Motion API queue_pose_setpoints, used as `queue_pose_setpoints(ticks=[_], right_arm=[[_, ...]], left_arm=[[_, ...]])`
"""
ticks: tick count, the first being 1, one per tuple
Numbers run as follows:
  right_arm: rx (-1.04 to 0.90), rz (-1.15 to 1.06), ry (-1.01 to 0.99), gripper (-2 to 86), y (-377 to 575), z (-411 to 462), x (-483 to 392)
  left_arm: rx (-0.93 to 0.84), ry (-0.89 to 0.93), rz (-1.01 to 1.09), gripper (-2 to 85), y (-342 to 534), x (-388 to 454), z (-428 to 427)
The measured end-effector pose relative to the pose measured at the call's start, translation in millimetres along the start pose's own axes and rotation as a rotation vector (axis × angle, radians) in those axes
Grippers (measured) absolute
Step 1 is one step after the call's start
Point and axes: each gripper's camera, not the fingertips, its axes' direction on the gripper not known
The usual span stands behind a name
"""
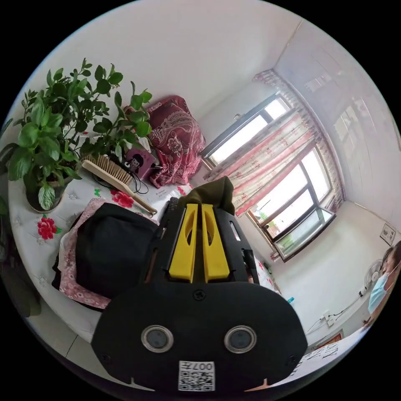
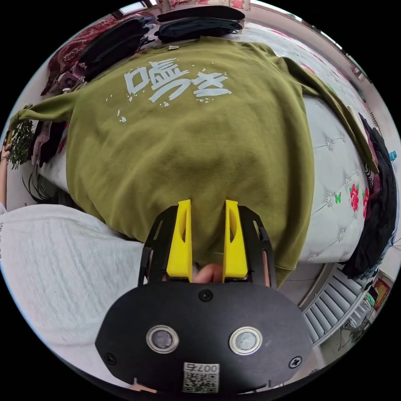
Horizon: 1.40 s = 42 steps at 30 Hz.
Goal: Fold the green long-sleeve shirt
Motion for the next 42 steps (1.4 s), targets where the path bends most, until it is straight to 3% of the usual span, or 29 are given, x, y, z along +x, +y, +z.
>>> queue_pose_setpoints(ticks=[3, 9, 13, 16, 17, 20, 24, 29, 33, 35, 38, 42], right_arm=[[0.04, 0.013, -0.084, 10.9, 6.2, -18.8, 9.6], [0.287, 0.1, -0.165, 10.9, 29.0, -83.3, 40.5], [0.402, 0.156, -0.187, 10.8, 45.9, -111.8, 60.1], [0.436, 0.216, -0.199, 10.9, 61.0, -116.2, 77.3], [0.432, 0.242, -0.208, 10.9, 67.6, -114.0, 84.2], [0.432, 0.291, -0.229, 11.1, 88.5, -109.3, 97.5], [0.428, 0.303, -0.237, 11.1, 97.6, -99.7, 107.3], [0.397, 0.237, -0.304, 11.0, 56.2, -86.0, 96.1], [0.221, 0.136, -0.301, 11.1, 9.7, -46.4, 63.3], [0.179, 0.12, -0.286, 11.0, 2.6, -32.9, 54.3], [0.247, 0.165, -0.317, 10.4, 3.0, -47.6, 65.0], [0.412, 0.298, -0.117, 9.2, 4.1, -86.0, 124.4]], left_arm=[[-0.07, 0.09, 0.101, -0.9, 17.2, 35.4, 22.8], [-0.389, 0.465, 0.496, -0.7, 99.0, 205.4, 104.7], [-0.674, 0.794, 0.647, 1.0, 239.2, 325.6, 154.5], [-0.972, 0.844, 0.678, 9.0, 365.4, 369.5, 197.5], [-1.085, 0.796, 0.677, 10.6, 405.9, 369.9, 210.9], [-1.147, 0.602, 0.775, 10.9, 459.1, 346.5, 212.6], [-1.171, 0.249, 0.844, 9.4, 468.5, 289.9, 219.3], [-1.103, -0.142, 0.704, 8.8, 433.9, 221.9, 249.3], [-1.075, -0.275, 0.664, 8.5, 443.1, 207.4, 272.3], [-1.206, -0.395, 0.687, 8.6, 483.1, 191.3, 298.7], [-1.141, -0.417, 0.767, 8.2, 507.1, 200.0, 301.9], [-1.136, -0.443, 0.789, 7.8, 517.1, 211.3, 310.7]])
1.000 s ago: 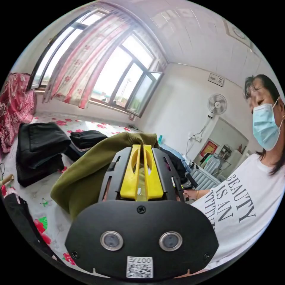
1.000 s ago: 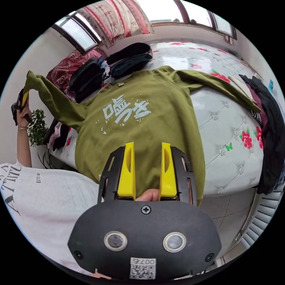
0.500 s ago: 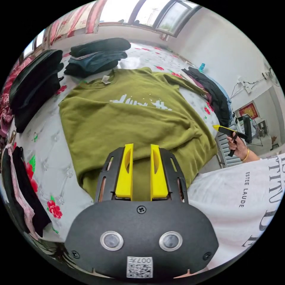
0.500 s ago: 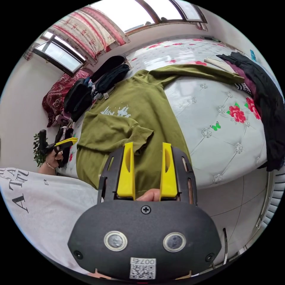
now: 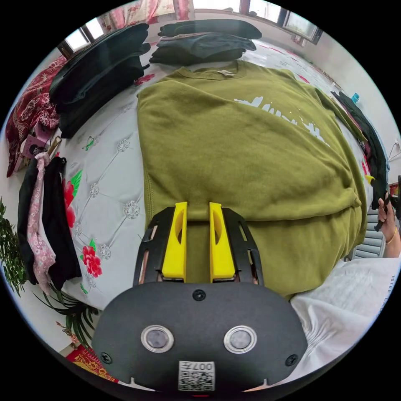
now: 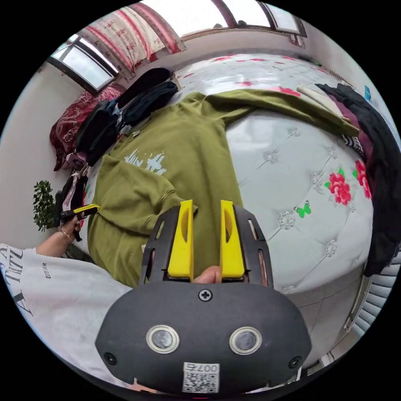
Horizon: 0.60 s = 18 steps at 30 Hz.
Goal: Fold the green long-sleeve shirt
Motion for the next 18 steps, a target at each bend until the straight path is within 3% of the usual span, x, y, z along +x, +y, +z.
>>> queue_pose_setpoints(ticks=[8, 18], right_arm=[[0.109, 0.019, 0.461, 8.4, -114.8, -36.4, 100.2], [-0.276, -0.318, 0.758, 7.4, -223.7, 54.3, 141.3]], left_arm=[[-0.09, -0.036, -0.042, 7.6, -36.7, 18.6, 5.4], [-0.161, -0.105, -0.11, 6.8, -67.3, 33.2, 11.3]])
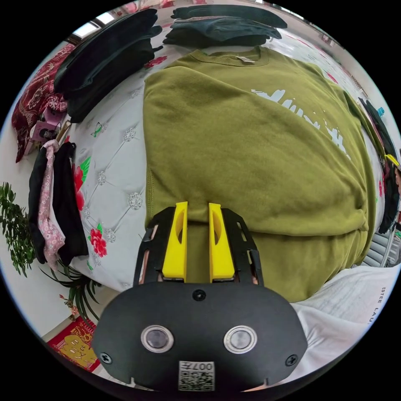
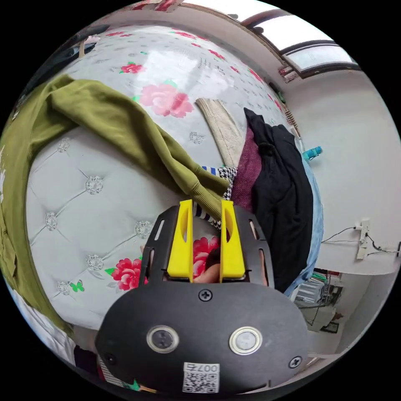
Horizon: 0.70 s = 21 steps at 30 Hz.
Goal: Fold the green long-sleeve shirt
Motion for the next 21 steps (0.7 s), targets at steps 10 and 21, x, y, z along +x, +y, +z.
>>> queue_pose_setpoints(ticks=[10, 21], right_arm=[[-0.085, -0.257, -0.202, 0.4, -12.6, -20.6, 31.1], [0.347, 0.078, -1.184, -0.1, 41.8, -163.7, 175.5]], left_arm=[[0.01, -0.039, -0.04, 5.6, -5.5, -0.7, 0.8], [0.132, 0.05, -0.073, 5.4, 21.8, -42.0, 2.4]])
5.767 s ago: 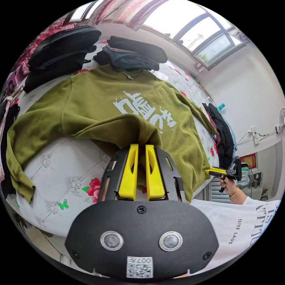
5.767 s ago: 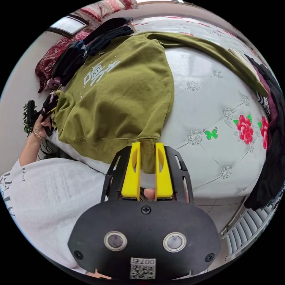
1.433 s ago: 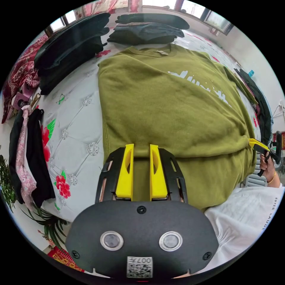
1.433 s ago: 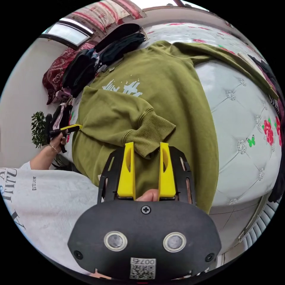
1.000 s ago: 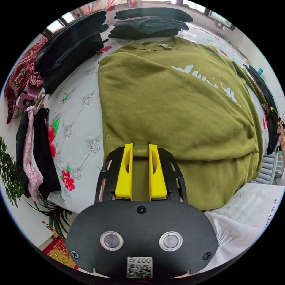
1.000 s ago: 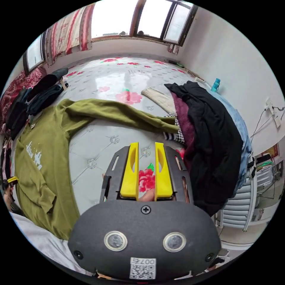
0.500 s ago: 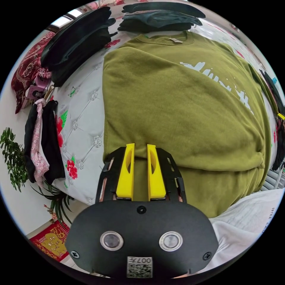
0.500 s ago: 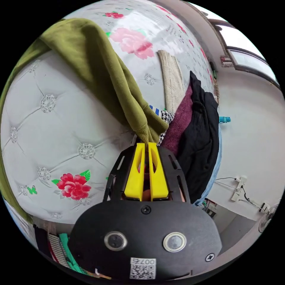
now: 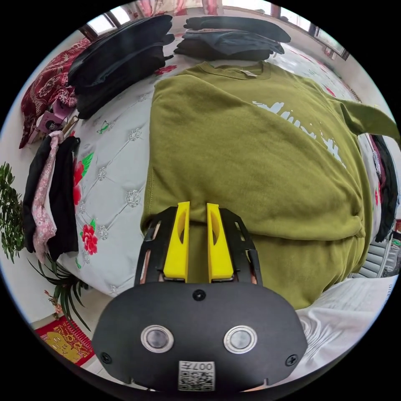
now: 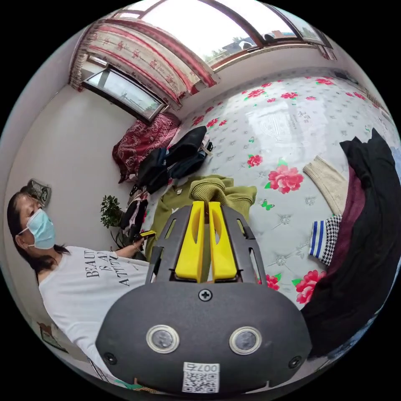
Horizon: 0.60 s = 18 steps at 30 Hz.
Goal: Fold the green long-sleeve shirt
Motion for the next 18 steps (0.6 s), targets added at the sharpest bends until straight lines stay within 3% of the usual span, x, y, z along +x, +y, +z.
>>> queue_pose_setpoints(ticks=[2, 6, 10, 15, 18], right_arm=[[0.021, -0.031, 0.013, -0.2, 5.9, 7.6, -22.6], [0.13, -0.139, -0.212, -0.2, 4.3, 0.6, -104.0], [0.084, -0.306, -0.261, -0.2, 13.5, 20.9, -207.3], [-0.065, -0.521, -0.303, 0.0, 85.4, 134.9, -342.0], [-0.07, -0.56, -0.323, 0.1, 153.7, 235.8, -374.3]], left_arm=[[0.043, 0.019, -0.028, 4.7, 10.8, -14.4, -5.0], [0.186, 0.101, -0.07, 0.0, 34.6, -44.1, -34.0], [0.382, 0.345, -0.072, -0.2, 70.3, -84.4, -74.3], [0.448, 0.545, -0.056, 2.2, 108.6, -117.8, -86.5], [0.452, 0.622, -0.037, 3.7, 128.2, -132.1, -81.8]])
